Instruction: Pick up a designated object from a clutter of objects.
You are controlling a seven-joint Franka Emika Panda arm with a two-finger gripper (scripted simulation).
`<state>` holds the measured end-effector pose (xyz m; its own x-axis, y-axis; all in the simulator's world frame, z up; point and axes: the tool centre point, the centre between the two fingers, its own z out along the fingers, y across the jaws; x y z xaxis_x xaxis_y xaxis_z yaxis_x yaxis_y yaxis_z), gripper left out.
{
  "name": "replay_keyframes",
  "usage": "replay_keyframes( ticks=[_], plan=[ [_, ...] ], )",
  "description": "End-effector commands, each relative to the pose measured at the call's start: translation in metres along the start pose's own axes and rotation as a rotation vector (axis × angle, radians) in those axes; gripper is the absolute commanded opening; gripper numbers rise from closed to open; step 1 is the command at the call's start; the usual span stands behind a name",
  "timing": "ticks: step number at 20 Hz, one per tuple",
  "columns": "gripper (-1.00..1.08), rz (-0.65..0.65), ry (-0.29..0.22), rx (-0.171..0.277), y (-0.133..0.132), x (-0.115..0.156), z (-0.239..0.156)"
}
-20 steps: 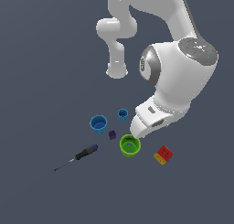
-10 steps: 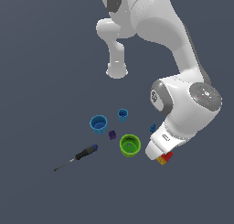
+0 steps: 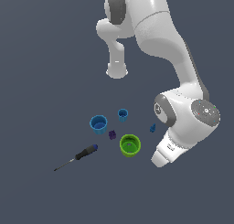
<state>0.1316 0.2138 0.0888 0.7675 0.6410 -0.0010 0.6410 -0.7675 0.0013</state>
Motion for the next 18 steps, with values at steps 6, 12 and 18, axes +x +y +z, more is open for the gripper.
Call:
replay_keyframes(
  ticks=[6, 12, 18],
  plan=[
    [1.0, -0.007, 0.0, 0.001, -0.002, 0.002, 0.006],
    [1.0, -0.009, 0.0, 0.001, -0.002, 0.002, 0.031],
    [1.0, -0.01, 0.001, 0.001, -0.002, 0.002, 0.055]
  ],
)
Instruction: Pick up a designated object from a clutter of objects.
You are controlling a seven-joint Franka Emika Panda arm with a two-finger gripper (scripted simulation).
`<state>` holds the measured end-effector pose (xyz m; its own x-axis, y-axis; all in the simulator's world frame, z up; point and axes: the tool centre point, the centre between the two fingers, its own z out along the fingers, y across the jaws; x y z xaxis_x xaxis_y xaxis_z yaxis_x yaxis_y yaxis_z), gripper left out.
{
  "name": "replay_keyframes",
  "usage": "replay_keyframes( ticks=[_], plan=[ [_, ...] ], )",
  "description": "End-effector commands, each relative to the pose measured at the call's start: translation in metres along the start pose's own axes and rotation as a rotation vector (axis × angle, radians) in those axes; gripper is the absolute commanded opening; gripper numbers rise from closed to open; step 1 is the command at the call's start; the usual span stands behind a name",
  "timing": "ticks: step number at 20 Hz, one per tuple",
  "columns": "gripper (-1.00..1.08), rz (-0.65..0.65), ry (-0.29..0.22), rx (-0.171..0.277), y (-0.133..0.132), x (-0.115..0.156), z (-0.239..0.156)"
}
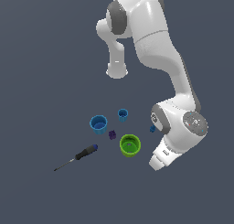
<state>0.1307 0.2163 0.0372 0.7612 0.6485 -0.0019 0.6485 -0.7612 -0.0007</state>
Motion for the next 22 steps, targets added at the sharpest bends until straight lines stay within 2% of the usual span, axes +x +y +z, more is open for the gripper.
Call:
replay_keyframes(
  ticks=[1, 4, 5, 22],
  plan=[
    [1.0, 0.0, 0.002, -0.001, 0.0004, 0.0009, 0.0049],
    [1.0, 0.0, 0.002, -0.001, 0.0007, 0.0018, 0.0041],
    [-1.0, 0.0, 0.002, -0.001, 0.0007, 0.0018, 0.0041],
    [-1.0, 0.0, 0.001, 0.0, 0.0, -0.0033, -0.0047]
  ],
)
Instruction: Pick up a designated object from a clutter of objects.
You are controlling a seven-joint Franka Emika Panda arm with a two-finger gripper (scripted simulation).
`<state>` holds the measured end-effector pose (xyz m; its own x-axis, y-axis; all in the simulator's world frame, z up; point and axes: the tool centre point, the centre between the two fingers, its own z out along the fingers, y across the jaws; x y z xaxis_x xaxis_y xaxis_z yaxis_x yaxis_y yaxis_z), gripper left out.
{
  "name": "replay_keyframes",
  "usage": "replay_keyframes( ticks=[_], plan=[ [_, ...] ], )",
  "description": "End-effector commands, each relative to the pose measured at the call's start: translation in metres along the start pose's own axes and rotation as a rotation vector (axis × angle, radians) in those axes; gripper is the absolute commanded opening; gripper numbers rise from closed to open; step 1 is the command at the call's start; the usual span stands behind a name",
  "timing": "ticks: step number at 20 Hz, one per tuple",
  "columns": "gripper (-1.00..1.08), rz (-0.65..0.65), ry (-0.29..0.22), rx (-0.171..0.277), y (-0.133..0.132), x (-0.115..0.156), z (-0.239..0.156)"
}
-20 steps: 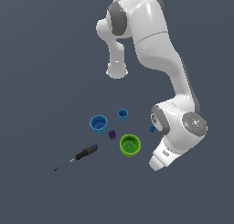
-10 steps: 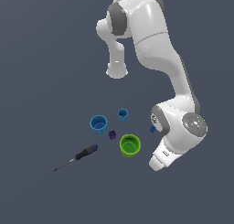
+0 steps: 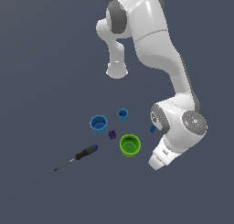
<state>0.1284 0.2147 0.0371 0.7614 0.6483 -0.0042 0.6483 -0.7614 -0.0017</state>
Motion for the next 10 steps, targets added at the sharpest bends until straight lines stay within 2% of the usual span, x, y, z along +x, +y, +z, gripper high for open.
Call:
replay_keyframes(
  ticks=[1, 10],
  plan=[
    [-1.0, 0.0, 0.003, -0.001, 0.0, -0.002, -0.008],
    [-1.0, 0.0, 0.003, -0.002, -0.004, -0.024, -0.053]
  ],
)
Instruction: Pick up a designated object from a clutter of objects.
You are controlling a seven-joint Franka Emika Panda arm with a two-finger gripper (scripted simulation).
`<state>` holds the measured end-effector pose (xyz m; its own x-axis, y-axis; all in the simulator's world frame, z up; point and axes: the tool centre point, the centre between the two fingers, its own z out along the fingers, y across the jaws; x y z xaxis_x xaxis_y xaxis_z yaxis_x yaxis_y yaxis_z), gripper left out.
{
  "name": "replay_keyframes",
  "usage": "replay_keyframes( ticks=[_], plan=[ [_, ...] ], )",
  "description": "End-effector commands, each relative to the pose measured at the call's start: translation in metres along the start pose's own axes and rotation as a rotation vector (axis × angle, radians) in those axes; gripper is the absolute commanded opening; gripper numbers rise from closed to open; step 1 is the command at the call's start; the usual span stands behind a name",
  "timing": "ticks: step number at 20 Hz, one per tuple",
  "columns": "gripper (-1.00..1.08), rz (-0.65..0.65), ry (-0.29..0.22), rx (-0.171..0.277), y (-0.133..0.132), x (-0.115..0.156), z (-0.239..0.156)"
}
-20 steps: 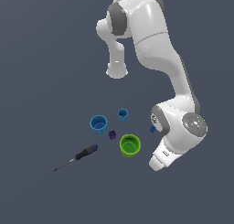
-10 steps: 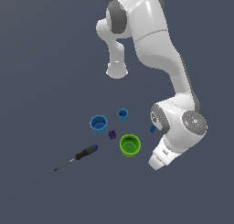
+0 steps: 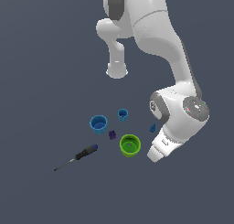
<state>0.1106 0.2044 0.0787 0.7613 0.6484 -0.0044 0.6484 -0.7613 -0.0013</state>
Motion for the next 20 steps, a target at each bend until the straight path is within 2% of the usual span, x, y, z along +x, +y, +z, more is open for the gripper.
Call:
replay_keyframes(
  ticks=[1, 20],
  plan=[
    [-1.0, 0.0, 0.003, -0.002, -0.001, -0.008, -0.019],
    [-1.0, -0.001, 0.003, -0.002, -0.017, -0.09, -0.193]
  ],
)
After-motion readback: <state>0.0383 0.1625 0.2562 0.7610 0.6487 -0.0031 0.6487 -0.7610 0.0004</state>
